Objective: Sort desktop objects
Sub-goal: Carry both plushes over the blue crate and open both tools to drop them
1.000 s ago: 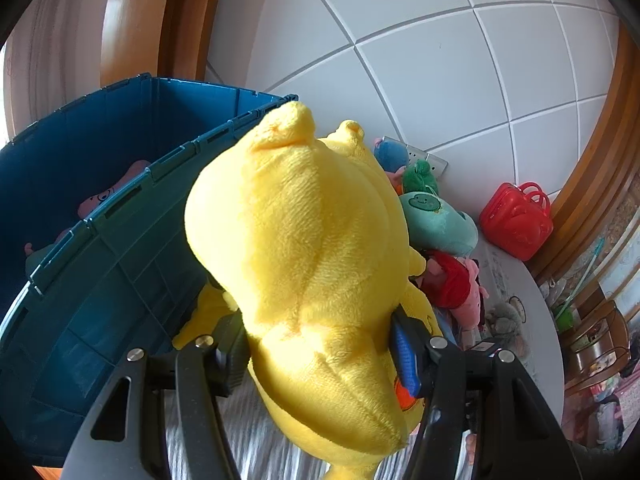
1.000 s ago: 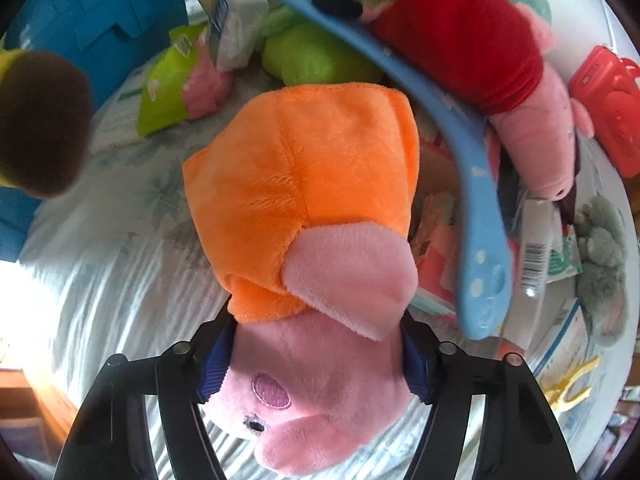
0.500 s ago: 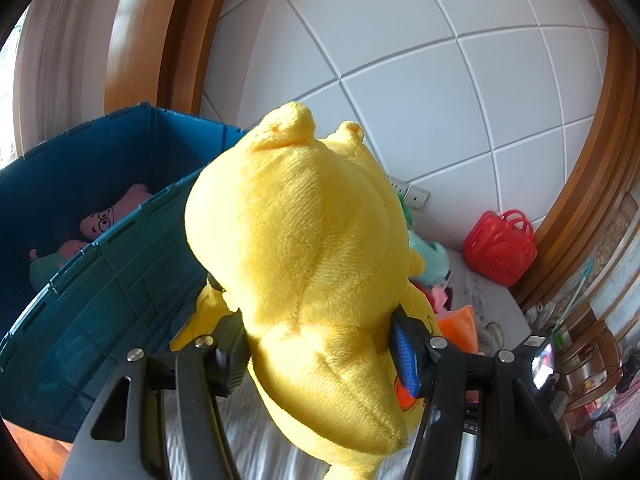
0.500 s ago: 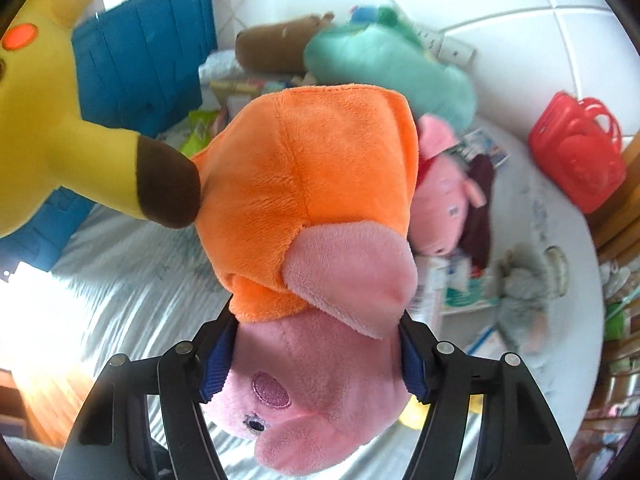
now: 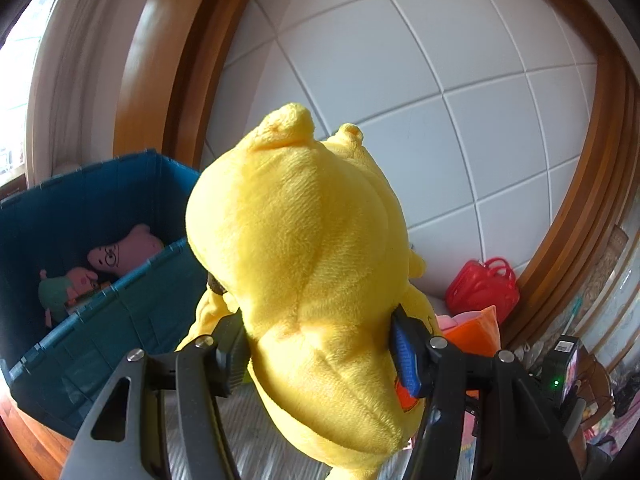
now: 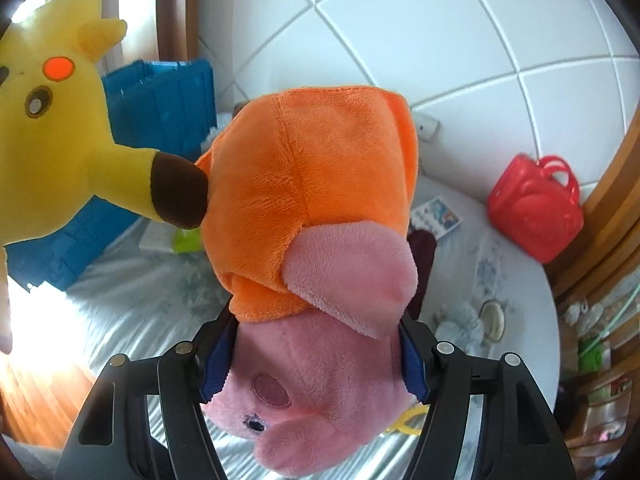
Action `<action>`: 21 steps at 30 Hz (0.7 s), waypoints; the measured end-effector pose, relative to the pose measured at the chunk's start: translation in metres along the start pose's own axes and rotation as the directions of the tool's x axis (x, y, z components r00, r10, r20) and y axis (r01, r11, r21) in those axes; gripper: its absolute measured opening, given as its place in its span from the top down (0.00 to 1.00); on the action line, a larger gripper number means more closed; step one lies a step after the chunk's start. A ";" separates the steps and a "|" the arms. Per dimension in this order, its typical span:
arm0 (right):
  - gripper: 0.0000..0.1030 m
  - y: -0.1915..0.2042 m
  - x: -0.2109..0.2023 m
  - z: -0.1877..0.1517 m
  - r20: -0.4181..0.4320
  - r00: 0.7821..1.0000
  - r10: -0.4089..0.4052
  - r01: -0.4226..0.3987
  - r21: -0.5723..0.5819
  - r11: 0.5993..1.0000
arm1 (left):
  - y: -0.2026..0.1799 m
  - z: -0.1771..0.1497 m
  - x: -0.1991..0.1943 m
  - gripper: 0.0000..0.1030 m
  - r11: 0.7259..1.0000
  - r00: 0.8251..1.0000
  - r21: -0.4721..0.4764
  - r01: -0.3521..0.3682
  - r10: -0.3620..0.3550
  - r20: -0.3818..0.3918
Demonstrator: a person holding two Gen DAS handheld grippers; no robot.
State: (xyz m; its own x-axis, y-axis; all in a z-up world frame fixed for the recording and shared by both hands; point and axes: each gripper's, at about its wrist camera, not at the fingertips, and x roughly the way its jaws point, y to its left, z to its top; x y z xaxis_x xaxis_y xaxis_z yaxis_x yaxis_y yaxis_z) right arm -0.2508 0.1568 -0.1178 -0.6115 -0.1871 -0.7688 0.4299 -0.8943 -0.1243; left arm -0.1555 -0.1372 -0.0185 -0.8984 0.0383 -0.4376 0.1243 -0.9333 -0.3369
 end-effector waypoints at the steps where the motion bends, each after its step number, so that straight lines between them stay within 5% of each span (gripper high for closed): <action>1: 0.34 0.002 -0.005 0.004 0.012 1.000 0.000 0.000 -0.004 1.000 | 0.001 0.004 -0.004 0.44 1.000 1.000 -0.002 0.002 -0.002 0.011; 11: 0.34 0.071 -0.034 0.066 0.112 0.994 -0.009 0.011 -0.020 1.000 | 0.072 0.063 -0.033 0.44 1.000 0.996 0.005 0.014 -0.014 0.093; 21: 0.34 0.200 -0.045 0.154 0.205 0.977 0.052 -0.035 -0.082 0.996 | 0.197 0.129 -0.073 0.44 0.999 0.983 -0.021 -0.044 0.047 0.180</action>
State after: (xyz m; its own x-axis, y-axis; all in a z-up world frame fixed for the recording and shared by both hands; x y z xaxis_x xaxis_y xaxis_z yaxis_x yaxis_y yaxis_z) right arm -0.2394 -0.0760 -0.0116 -0.7116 -0.3122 -0.6295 0.5042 -0.8508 -0.1480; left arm -0.1194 -0.3699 0.0548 -0.9526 -0.0704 -0.2960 0.1726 -0.9263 -0.3351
